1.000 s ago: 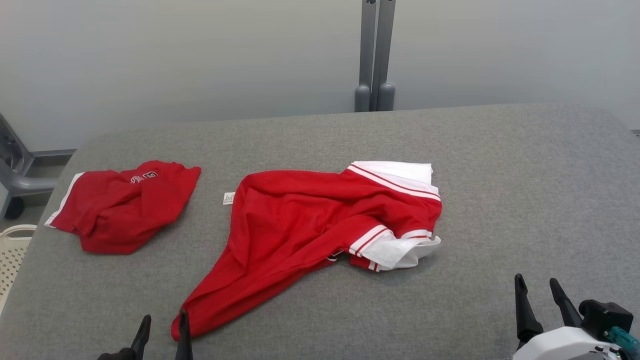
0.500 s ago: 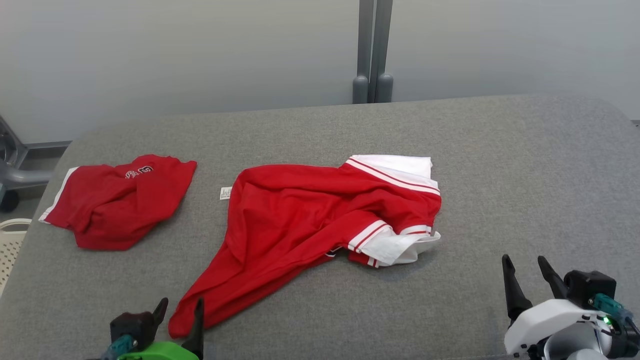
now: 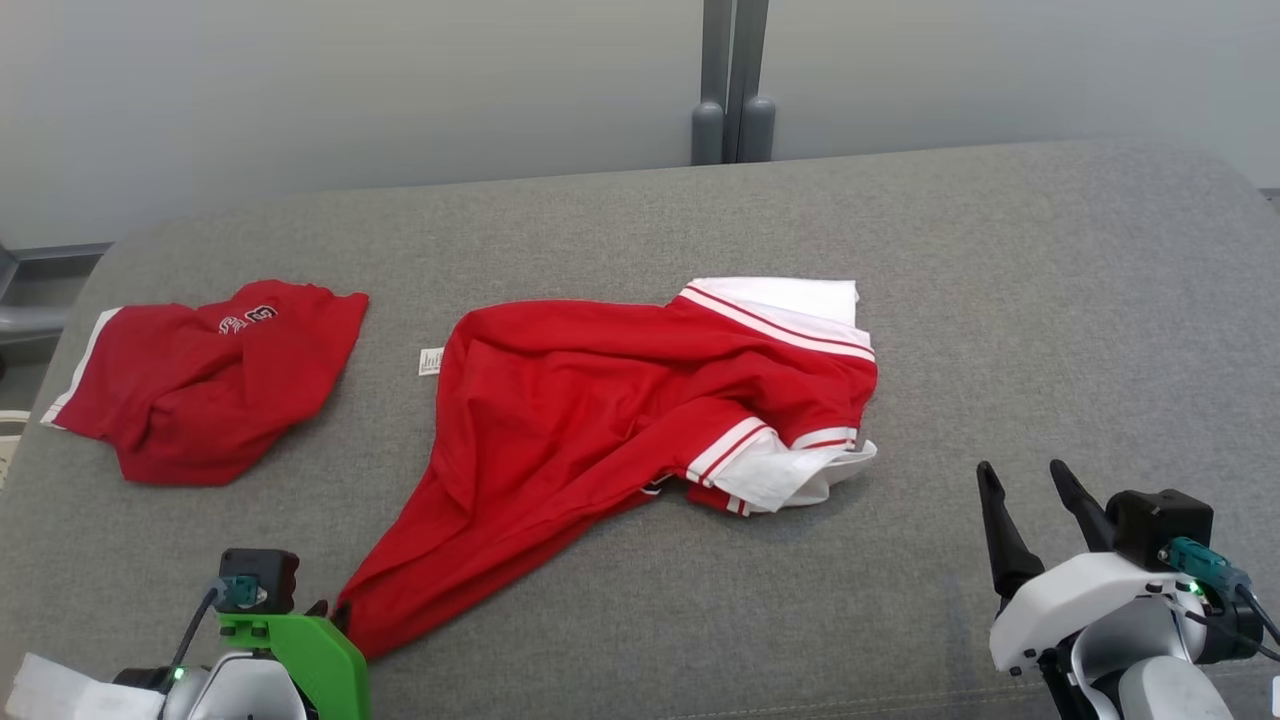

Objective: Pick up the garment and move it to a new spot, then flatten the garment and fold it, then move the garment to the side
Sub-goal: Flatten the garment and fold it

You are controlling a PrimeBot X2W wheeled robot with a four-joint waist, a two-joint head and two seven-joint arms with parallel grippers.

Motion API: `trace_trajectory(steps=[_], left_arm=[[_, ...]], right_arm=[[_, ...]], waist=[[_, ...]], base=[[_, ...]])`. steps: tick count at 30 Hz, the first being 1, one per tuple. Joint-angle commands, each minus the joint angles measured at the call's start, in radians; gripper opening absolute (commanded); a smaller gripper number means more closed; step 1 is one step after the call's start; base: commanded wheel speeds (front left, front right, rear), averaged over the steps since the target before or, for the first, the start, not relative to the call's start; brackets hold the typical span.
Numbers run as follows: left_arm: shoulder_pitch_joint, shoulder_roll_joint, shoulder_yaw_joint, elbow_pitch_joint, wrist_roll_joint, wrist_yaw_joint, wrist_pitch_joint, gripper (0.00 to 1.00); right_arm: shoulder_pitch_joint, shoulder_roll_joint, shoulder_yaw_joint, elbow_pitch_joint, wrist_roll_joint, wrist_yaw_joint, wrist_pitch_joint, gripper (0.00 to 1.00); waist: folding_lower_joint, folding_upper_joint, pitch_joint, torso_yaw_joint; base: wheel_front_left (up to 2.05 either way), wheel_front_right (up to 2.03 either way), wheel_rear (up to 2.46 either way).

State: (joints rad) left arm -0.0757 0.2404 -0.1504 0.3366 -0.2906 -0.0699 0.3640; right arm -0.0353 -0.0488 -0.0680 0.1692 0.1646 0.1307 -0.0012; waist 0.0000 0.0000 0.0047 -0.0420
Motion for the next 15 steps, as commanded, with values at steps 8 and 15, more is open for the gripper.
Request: trace_trajectory(steps=[8, 15], left_arm=[[-0.031, 0.020, -0.010, -0.013, -0.003, 0.017, 0.071, 0.44], [-0.042, 0.024, -0.015, 0.009, -0.014, 0.016, 0.081, 0.33]], right_arm=[[-0.007, -0.003, 0.005, -0.012, 0.006, 0.000, -0.002, 1.00], [-0.015, -0.003, 0.017, -0.007, 0.009, 0.000, -0.005, 1.00]], waist=[[0.0000, 0.0000, 0.031, -0.012], [0.0000, 0.0000, 0.046, -0.017]], base=[[0.00, 0.00, 0.00], [0.00, 0.00, 0.00]])
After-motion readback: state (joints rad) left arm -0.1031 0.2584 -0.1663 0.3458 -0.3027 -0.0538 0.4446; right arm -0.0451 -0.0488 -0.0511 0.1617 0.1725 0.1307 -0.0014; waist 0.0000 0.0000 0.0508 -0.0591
